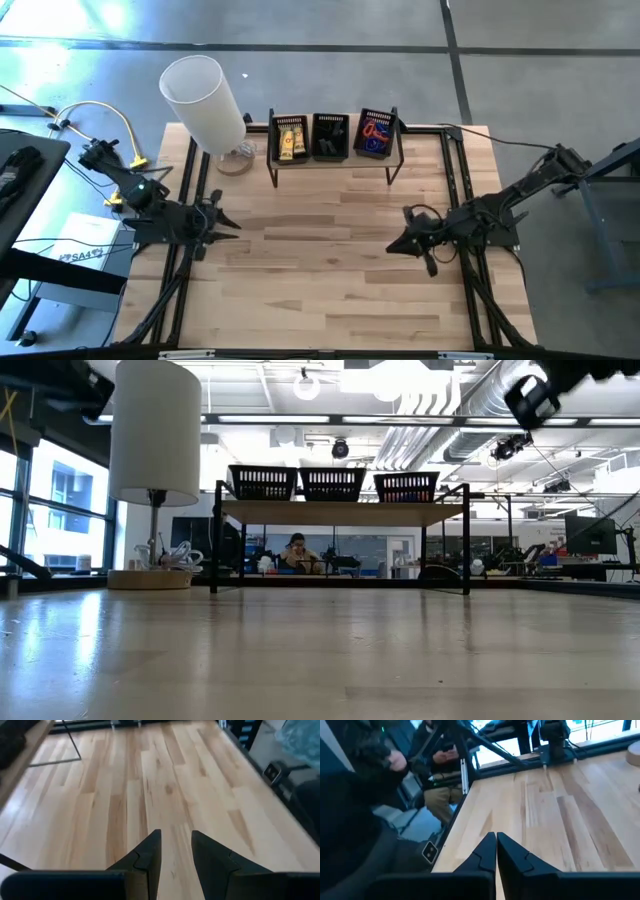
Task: Pick & Place Office Desk Supplies
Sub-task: Return to Home Position
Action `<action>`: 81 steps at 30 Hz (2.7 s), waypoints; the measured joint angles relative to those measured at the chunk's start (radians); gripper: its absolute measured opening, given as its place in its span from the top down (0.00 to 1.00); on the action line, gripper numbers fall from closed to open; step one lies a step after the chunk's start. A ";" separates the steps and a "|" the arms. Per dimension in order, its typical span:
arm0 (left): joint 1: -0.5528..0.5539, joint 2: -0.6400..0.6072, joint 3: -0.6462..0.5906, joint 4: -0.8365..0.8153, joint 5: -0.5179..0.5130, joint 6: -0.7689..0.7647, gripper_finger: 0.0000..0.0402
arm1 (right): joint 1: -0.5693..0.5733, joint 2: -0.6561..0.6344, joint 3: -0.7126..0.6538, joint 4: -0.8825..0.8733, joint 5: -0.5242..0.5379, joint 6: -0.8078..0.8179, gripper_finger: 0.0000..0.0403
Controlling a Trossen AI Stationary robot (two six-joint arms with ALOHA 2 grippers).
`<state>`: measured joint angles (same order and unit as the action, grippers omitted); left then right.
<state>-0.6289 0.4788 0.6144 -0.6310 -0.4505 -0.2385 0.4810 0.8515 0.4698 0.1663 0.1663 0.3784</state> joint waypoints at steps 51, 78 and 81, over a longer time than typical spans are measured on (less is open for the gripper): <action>0.413 -0.287 -0.413 0.403 0.515 0.134 0.75 | -0.037 -0.680 -0.435 -0.177 -0.005 -0.037 1.00; 0.417 -0.368 -0.415 0.312 0.523 0.110 0.75 | -0.038 -0.845 -0.457 -0.118 -0.079 -0.353 1.00; 0.417 -0.368 -0.415 0.305 0.524 0.110 0.75 | -0.038 -0.844 -0.461 -0.110 -0.023 -0.354 1.00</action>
<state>-0.2123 0.1112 0.1989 -0.3256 0.0731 -0.1287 0.4431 0.0074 0.0090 0.0563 0.1434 0.0243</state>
